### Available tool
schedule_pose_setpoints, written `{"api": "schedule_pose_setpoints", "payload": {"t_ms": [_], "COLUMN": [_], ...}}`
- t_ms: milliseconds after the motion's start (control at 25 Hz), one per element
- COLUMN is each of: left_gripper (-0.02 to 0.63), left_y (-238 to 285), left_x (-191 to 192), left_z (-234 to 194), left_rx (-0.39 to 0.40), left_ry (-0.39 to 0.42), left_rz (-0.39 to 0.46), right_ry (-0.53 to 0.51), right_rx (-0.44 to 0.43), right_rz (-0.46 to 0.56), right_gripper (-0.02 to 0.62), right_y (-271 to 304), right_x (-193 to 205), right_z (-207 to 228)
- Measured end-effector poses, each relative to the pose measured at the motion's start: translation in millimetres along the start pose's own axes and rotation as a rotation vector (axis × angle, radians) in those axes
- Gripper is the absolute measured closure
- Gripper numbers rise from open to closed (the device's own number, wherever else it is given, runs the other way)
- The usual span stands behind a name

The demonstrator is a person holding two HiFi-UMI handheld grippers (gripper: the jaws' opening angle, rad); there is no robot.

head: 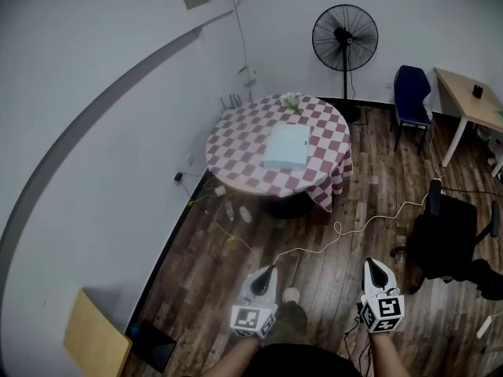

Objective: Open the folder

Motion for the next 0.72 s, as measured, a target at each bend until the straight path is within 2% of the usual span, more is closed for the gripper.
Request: {"api": "schedule_pose_setpoints", "payload": {"t_ms": [240,400,720], "left_gripper": [0.603,0.603,0.603], "left_y": [54.7,102.2,195.1], "left_x": [10.7,8.6,-6.9], "left_z": [-49.6,-90.6,-172.5], "left_rx": [-0.006,0.005,0.016], "left_ry": [-0.022,-0.042,-0.056], "left_rz": [-0.006,-0.010,-0.041], "right_ry": [-0.027,0.011,0.010], "right_rx": [0.016,0.019,-0.030], "right_rz": [-0.021,-0.037,-0.052], "right_gripper": [0.594,0.592,0.594], "right_y": [64.7,128.9,258.9], "right_x": [-7.4,-14.7,-46.8], "right_z": [9.2,11.9,14.8]}}
Point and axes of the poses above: the fingertips, and each gripper's own axes: y forward along the fingers, z to its right, x out of its underside, the point moved 9 cm from there along -y, backward along the fingers, and after that the axes turned 6 degrees about -x, right-handed, at the moved point
